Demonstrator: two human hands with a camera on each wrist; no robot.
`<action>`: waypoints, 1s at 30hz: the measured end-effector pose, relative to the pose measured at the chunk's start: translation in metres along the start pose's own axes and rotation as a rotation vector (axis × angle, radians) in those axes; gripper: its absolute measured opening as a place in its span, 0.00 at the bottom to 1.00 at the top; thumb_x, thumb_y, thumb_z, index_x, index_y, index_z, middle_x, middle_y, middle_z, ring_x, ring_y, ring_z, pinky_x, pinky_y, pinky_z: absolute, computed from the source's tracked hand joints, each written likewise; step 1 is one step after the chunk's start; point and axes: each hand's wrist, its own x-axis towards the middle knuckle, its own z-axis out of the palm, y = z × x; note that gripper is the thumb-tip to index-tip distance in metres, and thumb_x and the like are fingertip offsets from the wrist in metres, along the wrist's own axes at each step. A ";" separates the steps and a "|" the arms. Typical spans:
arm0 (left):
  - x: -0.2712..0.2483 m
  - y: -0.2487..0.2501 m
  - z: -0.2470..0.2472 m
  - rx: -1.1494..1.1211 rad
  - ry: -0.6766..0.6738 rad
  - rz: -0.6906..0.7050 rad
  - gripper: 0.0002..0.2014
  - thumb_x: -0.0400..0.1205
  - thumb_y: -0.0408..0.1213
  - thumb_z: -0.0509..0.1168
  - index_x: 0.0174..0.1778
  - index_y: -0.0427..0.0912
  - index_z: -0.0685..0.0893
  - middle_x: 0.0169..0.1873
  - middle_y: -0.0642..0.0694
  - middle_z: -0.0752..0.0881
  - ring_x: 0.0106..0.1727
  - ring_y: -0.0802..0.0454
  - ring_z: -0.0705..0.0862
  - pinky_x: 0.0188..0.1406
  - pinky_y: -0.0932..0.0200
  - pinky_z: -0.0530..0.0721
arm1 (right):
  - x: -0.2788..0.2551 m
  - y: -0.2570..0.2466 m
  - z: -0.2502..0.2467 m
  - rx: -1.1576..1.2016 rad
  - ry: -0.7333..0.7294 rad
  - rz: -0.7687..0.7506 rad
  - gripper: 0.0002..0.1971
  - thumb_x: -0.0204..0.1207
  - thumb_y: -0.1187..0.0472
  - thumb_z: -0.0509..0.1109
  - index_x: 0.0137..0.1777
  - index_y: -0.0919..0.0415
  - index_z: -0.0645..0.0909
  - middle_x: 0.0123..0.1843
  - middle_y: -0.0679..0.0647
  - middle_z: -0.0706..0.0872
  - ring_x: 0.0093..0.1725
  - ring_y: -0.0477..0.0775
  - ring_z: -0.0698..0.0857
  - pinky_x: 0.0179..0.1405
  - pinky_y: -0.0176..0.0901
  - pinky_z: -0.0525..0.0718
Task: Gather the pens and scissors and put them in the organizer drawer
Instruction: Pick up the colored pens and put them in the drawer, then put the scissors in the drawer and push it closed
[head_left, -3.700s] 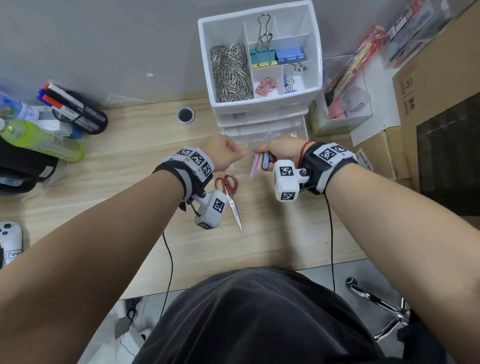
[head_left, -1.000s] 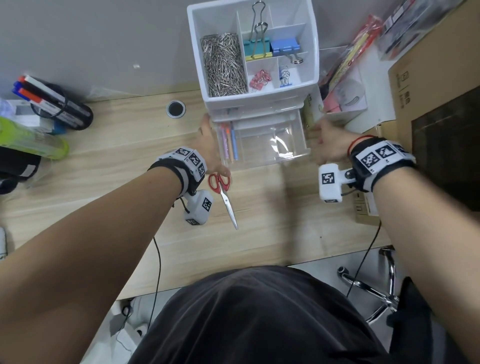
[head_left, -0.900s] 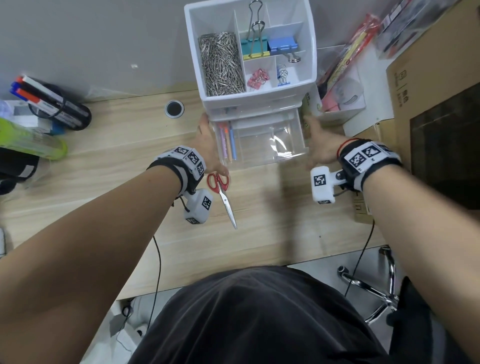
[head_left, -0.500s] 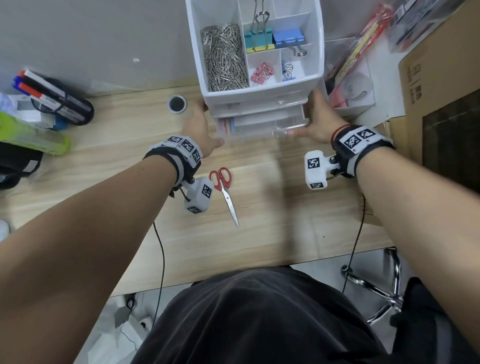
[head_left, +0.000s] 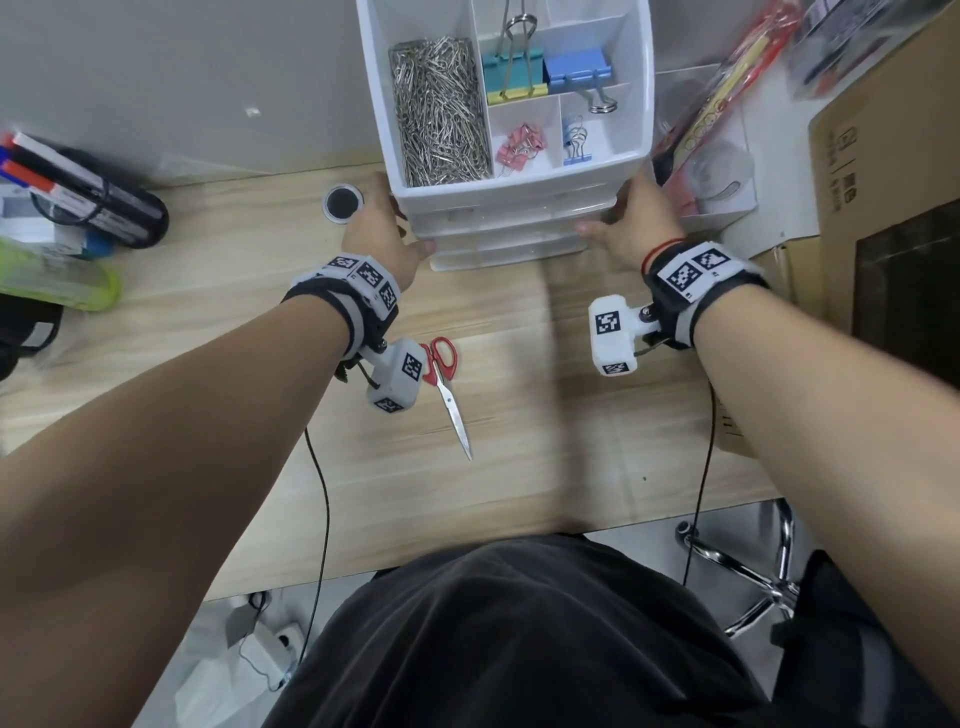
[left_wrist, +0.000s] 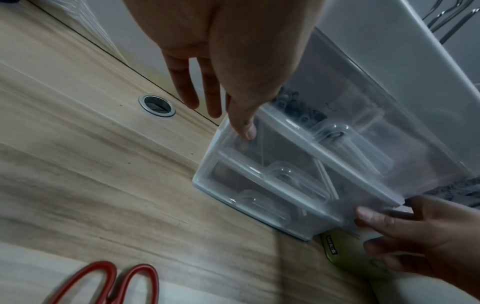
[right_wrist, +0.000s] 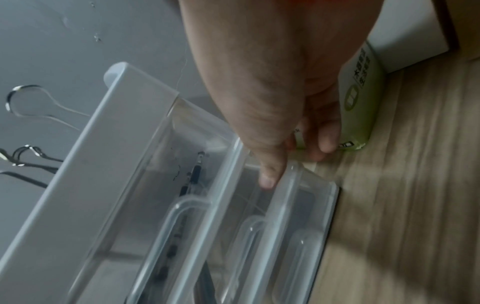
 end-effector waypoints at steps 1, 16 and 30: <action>-0.001 -0.002 0.002 -0.005 -0.008 -0.020 0.33 0.73 0.40 0.79 0.69 0.41 0.69 0.54 0.48 0.84 0.53 0.46 0.85 0.54 0.49 0.83 | -0.002 0.000 0.005 -0.017 -0.001 0.044 0.29 0.70 0.60 0.81 0.69 0.57 0.73 0.64 0.54 0.85 0.64 0.55 0.82 0.68 0.52 0.81; -0.004 -0.021 0.035 0.125 -0.179 -0.027 0.26 0.77 0.50 0.74 0.67 0.42 0.78 0.56 0.51 0.87 0.57 0.47 0.86 0.61 0.51 0.81 | -0.002 -0.009 0.101 0.867 -0.494 0.648 0.02 0.80 0.66 0.71 0.49 0.65 0.83 0.56 0.58 0.89 0.46 0.53 0.89 0.64 0.49 0.86; -0.029 -0.023 0.045 0.011 -0.235 -0.160 0.33 0.80 0.45 0.72 0.79 0.40 0.68 0.60 0.45 0.87 0.60 0.46 0.85 0.59 0.55 0.78 | -0.072 0.019 0.116 0.883 -0.410 0.665 0.18 0.78 0.73 0.71 0.65 0.62 0.73 0.45 0.64 0.85 0.28 0.58 0.82 0.21 0.42 0.85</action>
